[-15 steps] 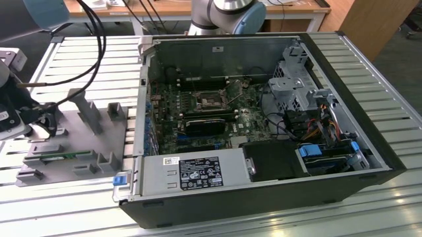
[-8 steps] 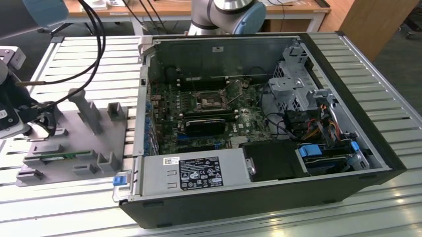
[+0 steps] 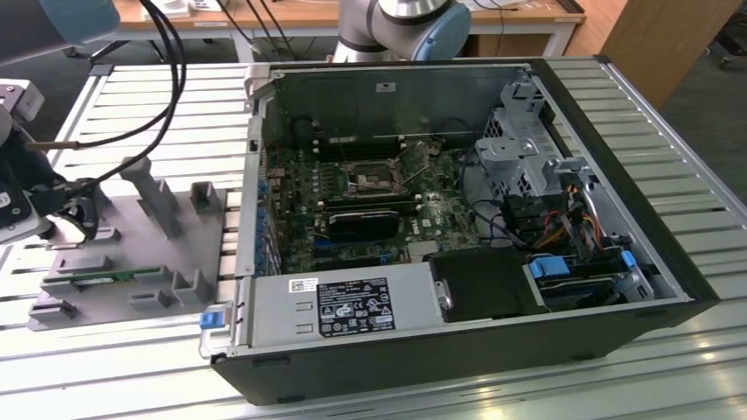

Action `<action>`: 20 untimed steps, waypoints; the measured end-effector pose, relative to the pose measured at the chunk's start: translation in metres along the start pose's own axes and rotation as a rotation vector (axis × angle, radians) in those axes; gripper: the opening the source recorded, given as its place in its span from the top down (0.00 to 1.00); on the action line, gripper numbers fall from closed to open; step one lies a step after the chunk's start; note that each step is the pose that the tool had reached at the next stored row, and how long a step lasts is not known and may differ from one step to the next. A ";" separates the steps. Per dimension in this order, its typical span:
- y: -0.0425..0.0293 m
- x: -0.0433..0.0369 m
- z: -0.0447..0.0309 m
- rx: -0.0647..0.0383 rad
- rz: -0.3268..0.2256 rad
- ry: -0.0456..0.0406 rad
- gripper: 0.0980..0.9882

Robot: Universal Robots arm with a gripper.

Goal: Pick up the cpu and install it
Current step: 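Pick up the cpu and move it towards the insertion slot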

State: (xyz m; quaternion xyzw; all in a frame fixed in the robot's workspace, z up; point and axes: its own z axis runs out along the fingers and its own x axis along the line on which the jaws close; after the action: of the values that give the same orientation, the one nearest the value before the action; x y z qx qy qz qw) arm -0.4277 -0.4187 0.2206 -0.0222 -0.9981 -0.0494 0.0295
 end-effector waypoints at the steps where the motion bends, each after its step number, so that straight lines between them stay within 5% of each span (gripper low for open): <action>1: 0.0000 0.0000 -0.0004 0.000 0.000 0.0000 0.50; 20: 0.0006 0.0004 -0.0060 0.000 0.000 0.0001 0.50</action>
State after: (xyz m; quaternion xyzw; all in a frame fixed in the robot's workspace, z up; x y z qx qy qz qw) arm -0.4277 -0.4187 0.2266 -0.0222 -0.9981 -0.0493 0.0295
